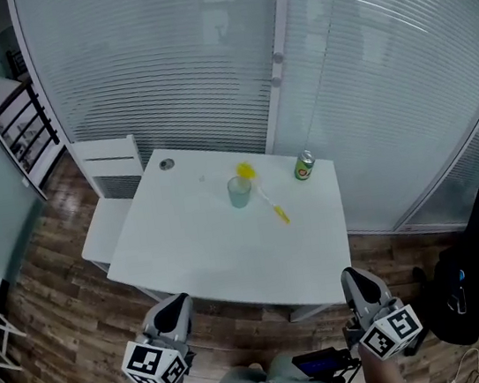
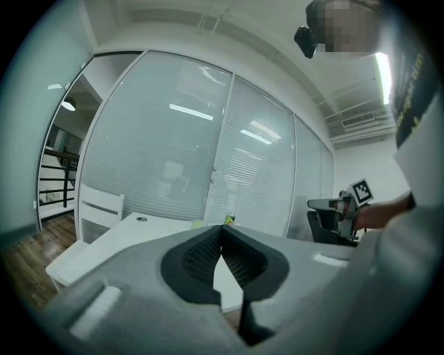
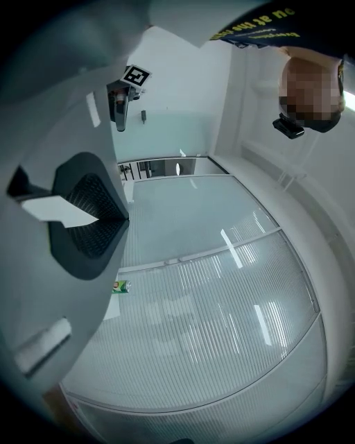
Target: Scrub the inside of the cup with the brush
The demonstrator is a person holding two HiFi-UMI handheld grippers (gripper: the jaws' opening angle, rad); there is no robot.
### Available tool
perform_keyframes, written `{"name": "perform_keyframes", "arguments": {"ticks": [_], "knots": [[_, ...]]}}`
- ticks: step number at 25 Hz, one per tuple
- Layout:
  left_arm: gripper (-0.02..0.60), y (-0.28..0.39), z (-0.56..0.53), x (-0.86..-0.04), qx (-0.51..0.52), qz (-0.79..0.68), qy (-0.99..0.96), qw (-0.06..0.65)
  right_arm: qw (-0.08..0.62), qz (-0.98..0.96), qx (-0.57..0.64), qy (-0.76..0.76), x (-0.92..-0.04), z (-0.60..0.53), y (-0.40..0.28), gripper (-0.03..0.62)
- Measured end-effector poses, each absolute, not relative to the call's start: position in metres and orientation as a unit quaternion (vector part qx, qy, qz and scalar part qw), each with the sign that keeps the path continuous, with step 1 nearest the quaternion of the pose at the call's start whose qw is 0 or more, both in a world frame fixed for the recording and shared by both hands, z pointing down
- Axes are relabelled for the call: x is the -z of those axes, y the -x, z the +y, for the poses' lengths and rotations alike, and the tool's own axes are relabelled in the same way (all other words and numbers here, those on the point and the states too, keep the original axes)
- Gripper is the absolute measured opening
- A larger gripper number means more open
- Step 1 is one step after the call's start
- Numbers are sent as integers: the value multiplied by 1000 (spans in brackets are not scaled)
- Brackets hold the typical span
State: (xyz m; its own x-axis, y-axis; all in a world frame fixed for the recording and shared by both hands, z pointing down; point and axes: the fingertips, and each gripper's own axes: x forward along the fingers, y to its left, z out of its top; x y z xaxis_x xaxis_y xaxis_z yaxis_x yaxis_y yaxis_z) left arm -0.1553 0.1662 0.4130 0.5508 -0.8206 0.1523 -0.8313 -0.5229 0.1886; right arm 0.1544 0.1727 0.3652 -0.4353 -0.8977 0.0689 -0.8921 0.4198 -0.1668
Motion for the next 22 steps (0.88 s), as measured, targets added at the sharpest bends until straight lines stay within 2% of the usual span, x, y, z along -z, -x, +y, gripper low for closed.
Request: {"name": "perform_keyframes", "arguments": {"ticks": [13,22], "knots": [[0,151,160,-429,-41,-469,-872,133,11,847,107,521,-379,155,-148,5],[2,157,121,-429,-48,-492,-860,130,28,858,110,502,-376,90,-138,5]]}}
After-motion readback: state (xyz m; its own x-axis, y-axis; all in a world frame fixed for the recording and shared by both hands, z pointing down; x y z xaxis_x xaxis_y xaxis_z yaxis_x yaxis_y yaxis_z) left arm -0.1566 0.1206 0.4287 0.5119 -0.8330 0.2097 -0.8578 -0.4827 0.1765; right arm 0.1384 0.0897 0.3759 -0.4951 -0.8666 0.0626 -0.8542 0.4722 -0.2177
